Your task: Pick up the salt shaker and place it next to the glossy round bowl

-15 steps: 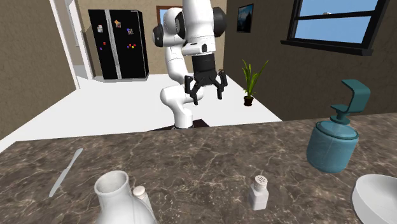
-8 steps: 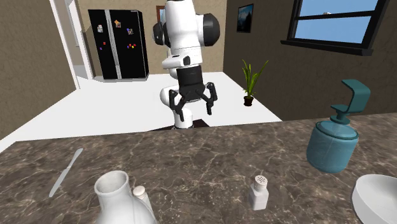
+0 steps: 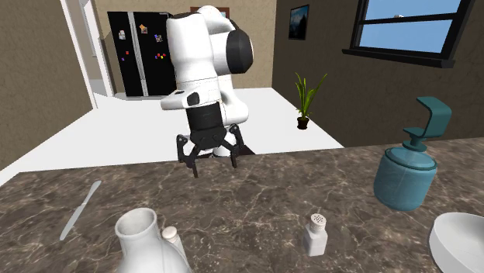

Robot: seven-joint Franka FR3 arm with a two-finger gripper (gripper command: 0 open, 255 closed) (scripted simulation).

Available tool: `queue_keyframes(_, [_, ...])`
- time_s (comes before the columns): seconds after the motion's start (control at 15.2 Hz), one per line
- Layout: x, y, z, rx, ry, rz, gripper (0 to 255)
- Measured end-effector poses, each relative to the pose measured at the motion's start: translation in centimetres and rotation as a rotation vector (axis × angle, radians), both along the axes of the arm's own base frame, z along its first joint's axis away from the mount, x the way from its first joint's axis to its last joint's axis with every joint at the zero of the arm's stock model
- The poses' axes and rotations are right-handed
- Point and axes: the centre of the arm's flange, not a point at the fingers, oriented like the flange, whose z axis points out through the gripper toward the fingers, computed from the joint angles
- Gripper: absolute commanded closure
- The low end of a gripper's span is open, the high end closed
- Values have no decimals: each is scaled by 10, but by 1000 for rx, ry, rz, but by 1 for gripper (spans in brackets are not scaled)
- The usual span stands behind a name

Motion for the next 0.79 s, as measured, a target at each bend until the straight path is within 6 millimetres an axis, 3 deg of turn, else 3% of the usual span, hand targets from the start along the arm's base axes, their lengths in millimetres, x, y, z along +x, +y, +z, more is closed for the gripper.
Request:
queue_keyframes(0.53, [44, -89, -32, 7, -29, -51, 0])
queue_keyframes(0.79, [58, -123, -49, 9, -40, -72, 0])
